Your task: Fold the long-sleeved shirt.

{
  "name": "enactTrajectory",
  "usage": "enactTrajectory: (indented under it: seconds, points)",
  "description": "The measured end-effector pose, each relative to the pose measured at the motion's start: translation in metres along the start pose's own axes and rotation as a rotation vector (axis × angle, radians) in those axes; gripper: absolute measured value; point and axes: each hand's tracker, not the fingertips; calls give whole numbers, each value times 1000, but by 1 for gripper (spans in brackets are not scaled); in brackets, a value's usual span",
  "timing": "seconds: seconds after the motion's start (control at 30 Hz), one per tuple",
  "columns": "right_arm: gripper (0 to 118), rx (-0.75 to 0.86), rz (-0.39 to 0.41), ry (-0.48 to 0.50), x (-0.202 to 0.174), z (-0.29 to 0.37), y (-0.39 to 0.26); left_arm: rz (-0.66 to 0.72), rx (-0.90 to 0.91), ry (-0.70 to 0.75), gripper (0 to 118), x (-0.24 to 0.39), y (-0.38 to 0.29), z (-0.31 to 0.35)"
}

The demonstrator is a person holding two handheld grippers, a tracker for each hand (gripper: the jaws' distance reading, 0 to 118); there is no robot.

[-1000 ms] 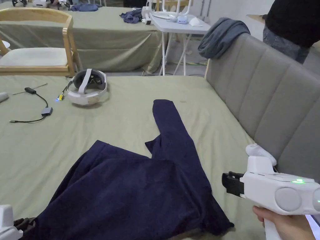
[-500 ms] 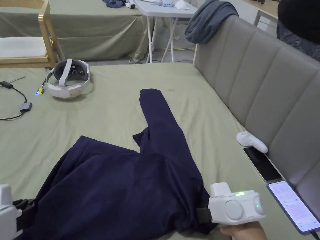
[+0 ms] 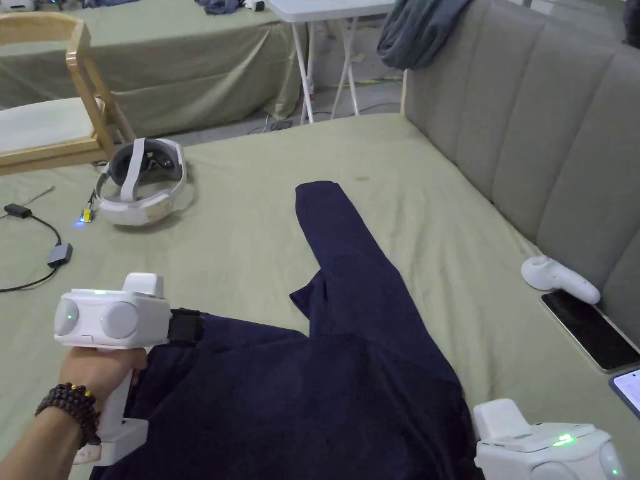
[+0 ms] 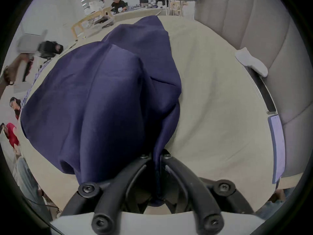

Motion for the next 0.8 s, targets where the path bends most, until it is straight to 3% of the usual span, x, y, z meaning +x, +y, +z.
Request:
enactTrajectory:
  seconds: [0.07,0.1,0.13,0.17,0.2,0.23,0.37,0.53,0.6,0.73,0.8]
  points:
    - [6,-4,3,0,-1,-1,1,26,-59,-25,81,3,-5,-23]
    - [6,-6,10,2,0,-5,2,46,-100,-36,65,6,-7,-30]
    - [6,-8,11,1,1,-5,2,61,-101,-41,42,10,-10,-31]
    - [6,-8,11,2,1,-6,2,91,-57,-23,38,11,-7,-20]
    - [6,-6,10,4,2,-6,2,97,-41,-23,14,12,-5,-11]
    - [6,-4,5,6,2,-4,1,98,-22,-36,8,14,-3,0]
    - [6,27,-8,42,8,18,9,135,42,-107,8,-22,8,49]
    - [6,276,-51,117,27,95,67,247,221,-163,8,-80,24,150]
    - [6,358,-38,165,31,126,106,256,284,-140,8,-104,31,191]
    - [6,543,55,96,23,194,192,310,397,-108,8,-151,50,273]
    - [6,628,62,97,14,234,231,309,451,-85,8,-169,63,307]
